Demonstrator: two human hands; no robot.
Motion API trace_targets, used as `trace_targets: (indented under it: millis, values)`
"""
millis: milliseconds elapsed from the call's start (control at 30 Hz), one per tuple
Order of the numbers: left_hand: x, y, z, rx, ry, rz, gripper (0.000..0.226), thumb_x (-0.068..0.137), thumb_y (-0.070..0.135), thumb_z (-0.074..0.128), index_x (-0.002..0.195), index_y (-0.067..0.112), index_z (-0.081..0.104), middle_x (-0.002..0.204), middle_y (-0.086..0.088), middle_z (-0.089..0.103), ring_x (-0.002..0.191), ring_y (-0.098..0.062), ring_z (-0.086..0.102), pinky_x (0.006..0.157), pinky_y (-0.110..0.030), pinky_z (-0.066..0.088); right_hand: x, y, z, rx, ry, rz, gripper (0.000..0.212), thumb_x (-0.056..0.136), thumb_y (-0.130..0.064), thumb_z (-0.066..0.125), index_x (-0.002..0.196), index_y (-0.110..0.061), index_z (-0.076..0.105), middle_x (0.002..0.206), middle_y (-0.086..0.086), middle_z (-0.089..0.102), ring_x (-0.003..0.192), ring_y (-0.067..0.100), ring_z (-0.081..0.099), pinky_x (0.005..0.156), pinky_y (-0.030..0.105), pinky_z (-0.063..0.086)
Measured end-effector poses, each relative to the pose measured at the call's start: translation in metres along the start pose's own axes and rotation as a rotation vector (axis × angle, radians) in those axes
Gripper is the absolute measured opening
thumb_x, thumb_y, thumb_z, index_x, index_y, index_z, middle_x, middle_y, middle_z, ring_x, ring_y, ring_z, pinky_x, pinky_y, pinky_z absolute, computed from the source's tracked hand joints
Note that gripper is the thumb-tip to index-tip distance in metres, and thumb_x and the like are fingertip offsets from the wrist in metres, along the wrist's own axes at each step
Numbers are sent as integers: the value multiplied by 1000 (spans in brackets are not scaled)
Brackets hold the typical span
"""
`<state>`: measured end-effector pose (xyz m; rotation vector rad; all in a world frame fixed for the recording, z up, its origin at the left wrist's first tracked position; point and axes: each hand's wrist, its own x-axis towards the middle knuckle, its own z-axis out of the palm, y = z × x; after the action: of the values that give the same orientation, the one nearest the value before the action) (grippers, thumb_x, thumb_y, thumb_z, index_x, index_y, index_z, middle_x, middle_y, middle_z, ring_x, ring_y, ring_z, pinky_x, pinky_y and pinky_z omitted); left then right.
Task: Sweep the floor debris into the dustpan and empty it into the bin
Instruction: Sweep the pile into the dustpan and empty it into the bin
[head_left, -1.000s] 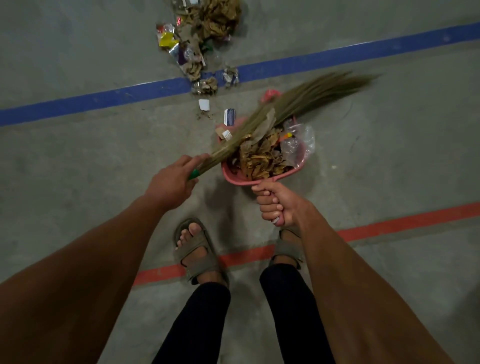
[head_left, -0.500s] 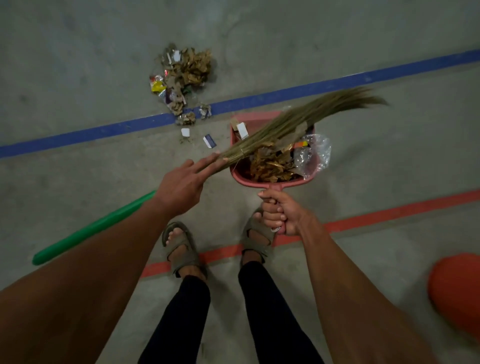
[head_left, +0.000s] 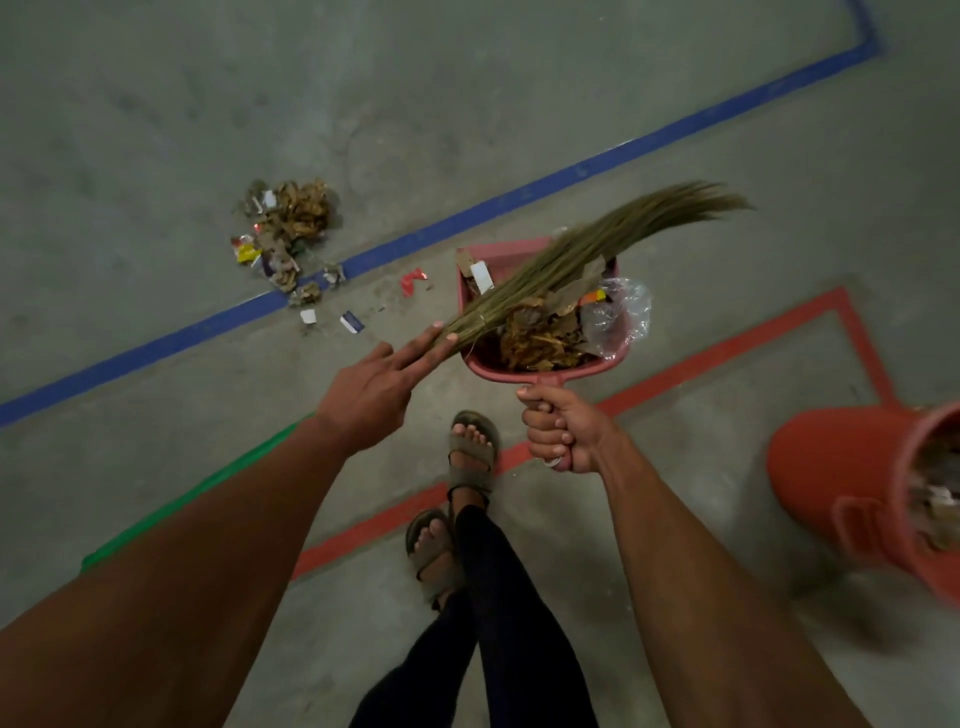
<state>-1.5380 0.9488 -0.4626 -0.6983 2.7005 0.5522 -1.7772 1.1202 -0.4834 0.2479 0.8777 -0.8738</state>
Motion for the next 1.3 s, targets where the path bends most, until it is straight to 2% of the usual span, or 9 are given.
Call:
trace_targets:
  millis: [67,133,200,433,733,867,1067,1200,1300]
  values:
    - [1,19,-7,13,-3,34,97,96,7,53,162,44,-8,172,13,5,88,-20,41,58,-43,56,-22,10,-2,34,5,-36,47,98,-20,54,73,-24,15,40,-8,18,27,5,18,30,17,19]
    - [2,40,-14,30,-17,75,96,97,7,52,161,46,-8,172,14,7,89,-20,42,57,-42,56,-44,22,-10,93,4,-78,43,98,-20,54,62,-21,31,39,-8,21,27,5,17,32,17,15]
    - [7,57,-21,36,-24,114,95,98,6,51,161,47,-8,172,14,9,89,-20,43,59,-42,56,-63,32,-18,142,3,-109,41,99,-21,54,62,-22,36,39,-8,22,28,5,17,34,18,12]
    - [44,153,-20,52,-82,263,95,97,5,49,161,49,-5,171,15,14,92,-22,48,64,-42,58,-142,61,-81,310,18,-230,42,104,-25,51,66,-21,35,44,-7,15,31,7,8,34,17,10]
    - [132,310,7,69,-133,459,92,96,6,49,162,47,1,170,13,18,96,-25,52,66,-40,58,-243,73,-207,489,29,-390,40,105,-26,51,69,-21,34,43,-7,22,29,5,17,33,17,15]
    - [173,389,14,94,-162,563,92,97,8,47,161,49,-5,171,16,12,98,-24,50,62,-39,56,-298,79,-257,558,87,-473,39,105,-24,48,69,-20,35,43,-7,21,28,5,20,31,16,21]
    - [237,512,32,122,-223,723,96,95,5,48,161,47,-8,172,13,11,104,-26,54,65,-35,50,-385,82,-334,673,139,-558,38,105,-25,47,69,-19,35,43,-8,24,28,3,21,32,15,17]
    - [271,575,49,124,-261,762,95,94,4,47,161,46,-5,171,10,14,99,-26,53,70,-42,56,-426,71,-383,745,204,-547,40,105,-28,48,69,-22,34,41,-9,24,27,2,22,29,15,24]
    - [295,613,64,133,-285,759,94,93,6,43,160,49,-6,171,12,13,99,-27,53,69,-46,58,-448,58,-424,801,118,-535,40,106,-33,51,71,-22,34,43,-10,25,28,1,23,28,17,25]
